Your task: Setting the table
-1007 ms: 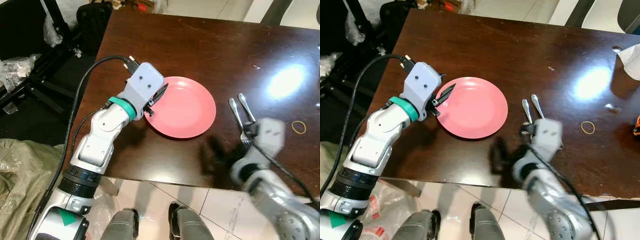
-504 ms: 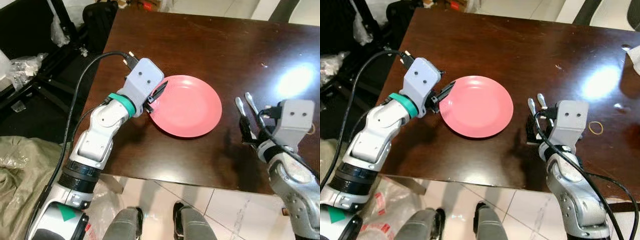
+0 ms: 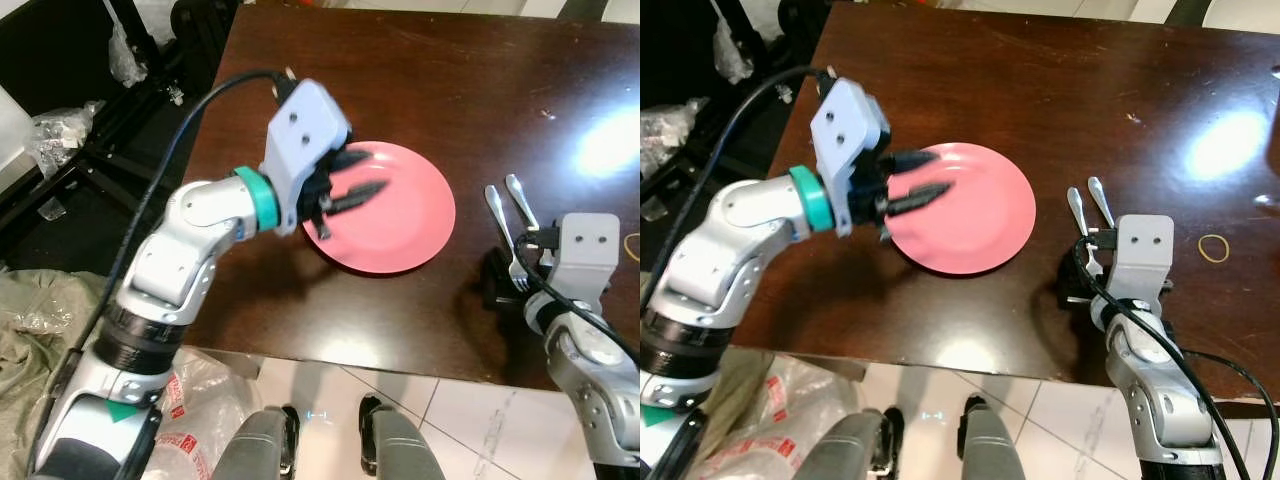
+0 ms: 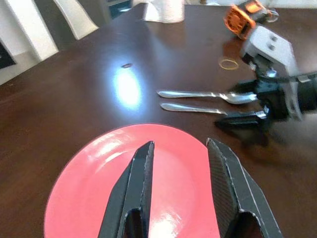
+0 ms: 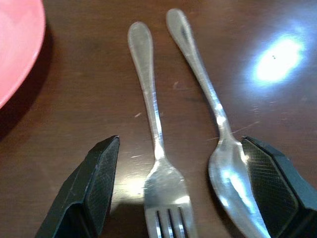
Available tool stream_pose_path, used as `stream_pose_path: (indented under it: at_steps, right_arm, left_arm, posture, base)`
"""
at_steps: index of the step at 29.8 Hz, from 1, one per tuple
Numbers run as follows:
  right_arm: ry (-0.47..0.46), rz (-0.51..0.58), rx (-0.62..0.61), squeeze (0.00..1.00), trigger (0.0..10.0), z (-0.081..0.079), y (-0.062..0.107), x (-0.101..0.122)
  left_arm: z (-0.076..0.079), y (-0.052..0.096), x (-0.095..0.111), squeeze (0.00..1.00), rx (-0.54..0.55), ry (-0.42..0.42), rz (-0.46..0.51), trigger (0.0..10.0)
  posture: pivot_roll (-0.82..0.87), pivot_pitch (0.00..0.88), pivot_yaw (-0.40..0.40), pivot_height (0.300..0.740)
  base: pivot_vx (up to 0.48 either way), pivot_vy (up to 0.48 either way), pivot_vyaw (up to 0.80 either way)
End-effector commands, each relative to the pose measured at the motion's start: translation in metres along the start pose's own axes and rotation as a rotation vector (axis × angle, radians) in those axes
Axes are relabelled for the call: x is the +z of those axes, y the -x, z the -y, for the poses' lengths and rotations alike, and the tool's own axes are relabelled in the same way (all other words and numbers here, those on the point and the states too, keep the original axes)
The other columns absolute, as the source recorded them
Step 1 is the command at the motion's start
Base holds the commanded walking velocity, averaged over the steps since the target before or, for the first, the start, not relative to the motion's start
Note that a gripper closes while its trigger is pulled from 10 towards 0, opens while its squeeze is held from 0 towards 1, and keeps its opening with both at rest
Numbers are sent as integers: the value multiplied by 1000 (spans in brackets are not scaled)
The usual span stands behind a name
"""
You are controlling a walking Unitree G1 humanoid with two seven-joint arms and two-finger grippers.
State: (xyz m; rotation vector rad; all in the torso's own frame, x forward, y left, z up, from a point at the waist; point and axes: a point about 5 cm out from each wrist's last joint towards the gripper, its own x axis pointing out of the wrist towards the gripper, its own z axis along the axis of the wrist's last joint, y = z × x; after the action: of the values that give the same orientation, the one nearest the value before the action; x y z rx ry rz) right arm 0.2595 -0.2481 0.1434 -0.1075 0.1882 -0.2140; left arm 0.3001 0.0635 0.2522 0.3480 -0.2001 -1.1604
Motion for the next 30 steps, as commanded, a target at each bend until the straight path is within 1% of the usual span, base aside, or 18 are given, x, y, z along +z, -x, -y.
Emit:
stream_pose_path:
  at_steps: [1, 2, 3, 4, 5, 7, 11, 12, 16, 17, 18, 20, 24, 25, 26, 27, 30]
  right_arm:
    - [-5, -16, 0, 0, 8078, 2, 1, -6]
    - [-9, -11, 9, 0, 9216, 1, 0, -6]
    - [-9, -11, 9, 0, 9216, 1, 0, -6]
    - [-5, -5, 15, 0, 10000, 1, -1, -6]
    - [-5, -5, 15, 0, 10000, 1, -1, -6]
    - [36, 9, 45, 0, 10000, 1, -5, -6]
    - [62, 23, 70, 0, 10000, 1, -8, -4]
    - [70, 29, 77, 0, 9922, 1, -10, -3]
    - [74, 33, 85, 0, 9922, 1, -14, -2]
    - [70, 33, 92, 0, 9647, 1, -16, -2]
    - [70, 33, 92, 0, 9647, 1, -16, -2]
    - [74, 35, 113, 0, 9216, 1, -23, -3]
    - [72, 31, 116, 0, 9294, 2, -29, -3]
    - [43, 26, 119, 0, 5686, 3, -32, -4]
    - [43, 26, 119, 0, 5686, 3, -32, -4]
    - [25, 22, 125, 0, 4431, 4, -33, -5]
    - [20, 20, 128, 0, 4431, 4, -34, -6]
  left_arm:
    - [6, 1, -6, 0, -34, -9, -24, 10000]
    - [6, 3, -10, 0, -37, -39, -48, 10000]
    - [6, 3, -10, 0, -37, -39, -48, 10000]
    - [7, 5, -13, 0, -43, -59, -71, 10000]
    - [7, 5, -13, 0, -43, -59, -71, 10000]
    - [8, 11, -20, 0, -54, -95, -118, 10000]
    - [9, 13, -22, 0, -54, -100, -133, 10000]
    - [10, 14, -21, 0, -54, -91, -135, 10000]
    - [11, 15, -20, 0, -58, -82, -138, 10000]
    - [11, 15, -19, 0, -59, -77, -138, 10000]
    - [11, 15, -19, 0, -59, -77, -138, 10000]
    - [10, 16, -20, 0, -51, -82, -141, 10000]
    - [10, 17, -20, 0, -44, -89, -143, 10000]
    - [10, 17, -20, 0, -39, -88, -144, 10000]
    - [10, 17, -20, 0, -39, -88, -144, 10000]
    - [10, 17, -20, 0, -36, -89, -144, 10000]
    - [10, 17, -20, 0, -35, -88, -145, 10000]
  posture:
    - [70, 192, 135, 740]
    - [71, 192, 135, 740]
    - [71, 192, 135, 740]
    - [72, 193, 135, 740]
    - [72, 193, 135, 740]
    - [81, 195, 133, 740]
    - [88, 194, 129, 740]
    - [91, 195, 130, 740]
    - [93, 194, 129, 740]
    - [98, 196, 131, 740]
    - [98, 196, 131, 740]
    - [106, 199, 133, 740]
    - [112, 199, 132, 740]
    - [114, 198, 132, 740]
    - [114, 198, 132, 740]
    - [114, 198, 132, 740]
    - [114, 198, 132, 740]
  base:
    - [0, 0, 0]
    - [0, 0, 0]
    - [0, 0, 0]
    - [0, 0, 0]
    - [0, 0, 0]
    - [0, 0, 0]
    - [0, 0, 0]
    - [0, 0, 0]
    - [0, 0, 0]
    - [0, 0, 0]
    - [0, 0, 0]
    - [0, 0, 0]
    - [0, 0, 0]
    - [0, 0, 0]
    - [0, 0, 0]
    - [0, 0, 0]
    - [0, 0, 0]
